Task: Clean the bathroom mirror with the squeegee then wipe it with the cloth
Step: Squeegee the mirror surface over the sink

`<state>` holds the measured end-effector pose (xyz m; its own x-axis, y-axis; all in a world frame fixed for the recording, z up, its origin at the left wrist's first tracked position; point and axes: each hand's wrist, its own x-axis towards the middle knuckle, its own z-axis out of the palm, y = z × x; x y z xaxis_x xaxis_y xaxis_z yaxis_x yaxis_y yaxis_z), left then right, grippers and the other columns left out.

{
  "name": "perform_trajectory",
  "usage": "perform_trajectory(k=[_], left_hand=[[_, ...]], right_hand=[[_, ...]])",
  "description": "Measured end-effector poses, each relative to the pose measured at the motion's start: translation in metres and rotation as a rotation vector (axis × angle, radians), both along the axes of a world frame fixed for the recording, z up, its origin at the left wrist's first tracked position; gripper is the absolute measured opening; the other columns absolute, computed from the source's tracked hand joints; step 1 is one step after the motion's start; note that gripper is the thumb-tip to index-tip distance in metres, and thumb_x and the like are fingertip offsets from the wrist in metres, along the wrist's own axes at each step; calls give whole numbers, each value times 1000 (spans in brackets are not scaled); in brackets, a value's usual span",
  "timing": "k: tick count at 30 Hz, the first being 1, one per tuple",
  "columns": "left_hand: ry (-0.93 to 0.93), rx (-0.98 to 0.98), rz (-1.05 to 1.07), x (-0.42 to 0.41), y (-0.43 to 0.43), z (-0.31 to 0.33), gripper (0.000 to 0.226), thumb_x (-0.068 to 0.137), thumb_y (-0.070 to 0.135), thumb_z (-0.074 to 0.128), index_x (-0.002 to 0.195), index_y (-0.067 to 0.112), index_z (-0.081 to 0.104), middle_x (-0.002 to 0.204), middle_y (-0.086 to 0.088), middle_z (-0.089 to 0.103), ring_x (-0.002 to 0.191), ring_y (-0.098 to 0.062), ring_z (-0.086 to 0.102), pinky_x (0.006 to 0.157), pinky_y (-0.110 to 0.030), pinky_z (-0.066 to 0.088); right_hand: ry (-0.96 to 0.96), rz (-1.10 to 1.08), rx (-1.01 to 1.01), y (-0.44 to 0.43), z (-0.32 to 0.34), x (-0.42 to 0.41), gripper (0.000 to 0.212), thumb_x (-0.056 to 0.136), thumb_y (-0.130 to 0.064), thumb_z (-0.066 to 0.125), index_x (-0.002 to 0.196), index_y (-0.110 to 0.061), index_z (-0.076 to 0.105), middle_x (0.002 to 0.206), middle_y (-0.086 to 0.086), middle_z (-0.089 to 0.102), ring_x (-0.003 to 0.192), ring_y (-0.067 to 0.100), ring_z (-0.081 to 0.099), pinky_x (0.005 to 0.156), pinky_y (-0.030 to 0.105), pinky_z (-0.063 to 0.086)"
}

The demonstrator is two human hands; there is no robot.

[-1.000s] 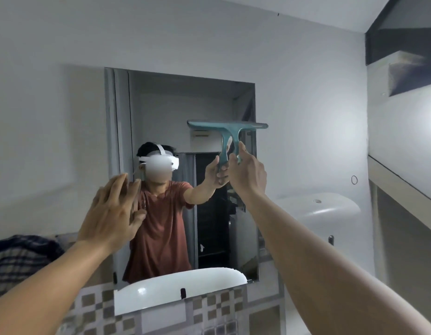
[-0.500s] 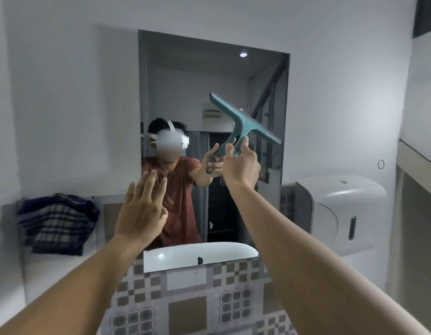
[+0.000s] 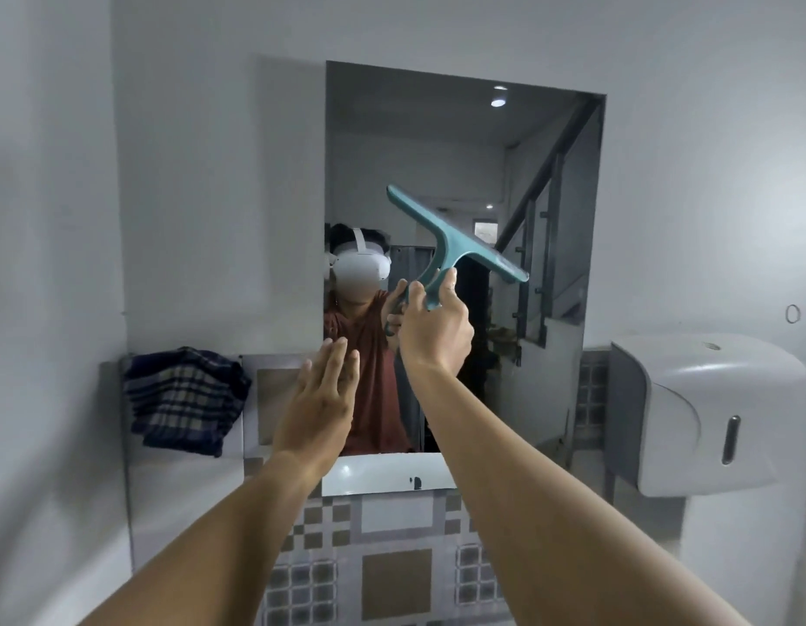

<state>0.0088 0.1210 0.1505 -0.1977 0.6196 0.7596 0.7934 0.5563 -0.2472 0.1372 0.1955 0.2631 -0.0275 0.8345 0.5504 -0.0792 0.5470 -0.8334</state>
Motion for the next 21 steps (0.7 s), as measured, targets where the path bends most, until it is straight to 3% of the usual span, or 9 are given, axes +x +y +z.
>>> perform_trajectory(k=[4,9,12,17,21], left_hand=[[8,0,-17,-2,-5,-2,87,76,14,82,151,4,40,159,-24,32,145,-38,38,112,-53,44],[5,-9,-24,0,-9,2,84,78,19,80,151,4,41,159,-24,32,147,-38,36,112,-53,44],[15,-14,-25,-1,-10,3,85,80,21,80,152,4,39,159,-23,33,148,-37,34,114,-52,41],[26,-10,-5,-2,-15,5,90,76,31,85,150,2,43,153,-23,41,143,-36,41,115,-50,42],[26,18,-17,3,-16,3,92,69,29,90,144,-4,48,148,-25,47,137,-36,49,114,-46,43]], right_hand=[[-61,-23,64,0,-14,-2,54,100,-48,51,152,-39,37,94,-8,69,89,17,68,82,42,58],[-263,-62,275,2,-27,2,54,101,-51,46,153,-39,34,111,-4,68,94,19,66,76,39,55],[-301,-79,313,4,-29,3,55,101,-51,45,154,-38,33,110,-1,67,92,21,66,76,41,56],[-369,-98,393,16,-34,17,54,101,-49,48,153,-39,36,116,-2,69,98,24,66,72,34,49],[-443,-141,497,34,-38,31,51,101,-49,50,150,-41,39,109,-2,70,88,23,67,62,30,46]])
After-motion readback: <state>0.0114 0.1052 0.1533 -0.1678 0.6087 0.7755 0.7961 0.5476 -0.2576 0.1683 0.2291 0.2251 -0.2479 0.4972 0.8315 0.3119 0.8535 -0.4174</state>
